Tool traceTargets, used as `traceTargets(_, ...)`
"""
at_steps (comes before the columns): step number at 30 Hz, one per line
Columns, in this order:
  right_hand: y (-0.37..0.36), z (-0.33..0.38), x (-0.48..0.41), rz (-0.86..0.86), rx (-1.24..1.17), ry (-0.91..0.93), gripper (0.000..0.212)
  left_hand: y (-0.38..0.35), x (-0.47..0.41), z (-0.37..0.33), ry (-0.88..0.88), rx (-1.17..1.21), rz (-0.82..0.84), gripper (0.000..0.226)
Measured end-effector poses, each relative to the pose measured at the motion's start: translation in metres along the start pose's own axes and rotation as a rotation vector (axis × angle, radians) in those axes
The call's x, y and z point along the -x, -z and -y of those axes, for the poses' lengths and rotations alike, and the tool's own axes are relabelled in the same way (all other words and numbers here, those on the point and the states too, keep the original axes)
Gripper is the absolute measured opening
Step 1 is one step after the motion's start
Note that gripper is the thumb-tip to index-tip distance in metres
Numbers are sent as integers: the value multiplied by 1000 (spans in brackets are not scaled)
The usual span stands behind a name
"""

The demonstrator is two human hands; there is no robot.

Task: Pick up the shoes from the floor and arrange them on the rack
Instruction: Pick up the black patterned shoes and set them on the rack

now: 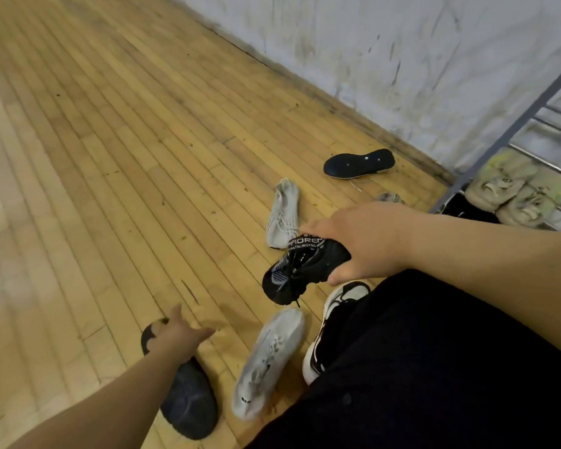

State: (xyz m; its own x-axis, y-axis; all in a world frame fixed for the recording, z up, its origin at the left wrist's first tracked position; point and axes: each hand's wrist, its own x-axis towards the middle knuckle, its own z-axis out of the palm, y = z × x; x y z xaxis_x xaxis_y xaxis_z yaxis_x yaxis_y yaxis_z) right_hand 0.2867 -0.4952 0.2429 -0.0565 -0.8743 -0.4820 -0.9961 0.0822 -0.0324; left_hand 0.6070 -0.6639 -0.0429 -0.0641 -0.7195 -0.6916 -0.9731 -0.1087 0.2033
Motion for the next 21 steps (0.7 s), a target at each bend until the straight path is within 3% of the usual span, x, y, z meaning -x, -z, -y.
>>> traceTargets(3,1,6,-11,4,-17,56,82,-30,2,59,199,215,-24,134)
traceTargets(6,-3,4,-19,21,-26,67,85,-50,7,87,217,438,-4,132)
traceTargets(9,-9,-1,-26,61,-9,71,87,-61,14,85,193,515,17,128)
traceTargets(11,-12,-3,-28,93,13,68,87,-62,29,66,113,444,-12,127)
traceTargets(14,-12,-7,-32,108,47,60,94,-58,49,27,-194,327,-84,124)
traceTargets(17,-14,-9,-34,113,32,45,94,-53,58,-18,-495,269,2,118)
traceTargets(19,-15,-10,-35,105,24,43,93,-51,54,-47,-568,242,27,112)
traceTargets(21,-15,-11,-34,93,25,36,93,-49,43,-64,-523,250,1,110)
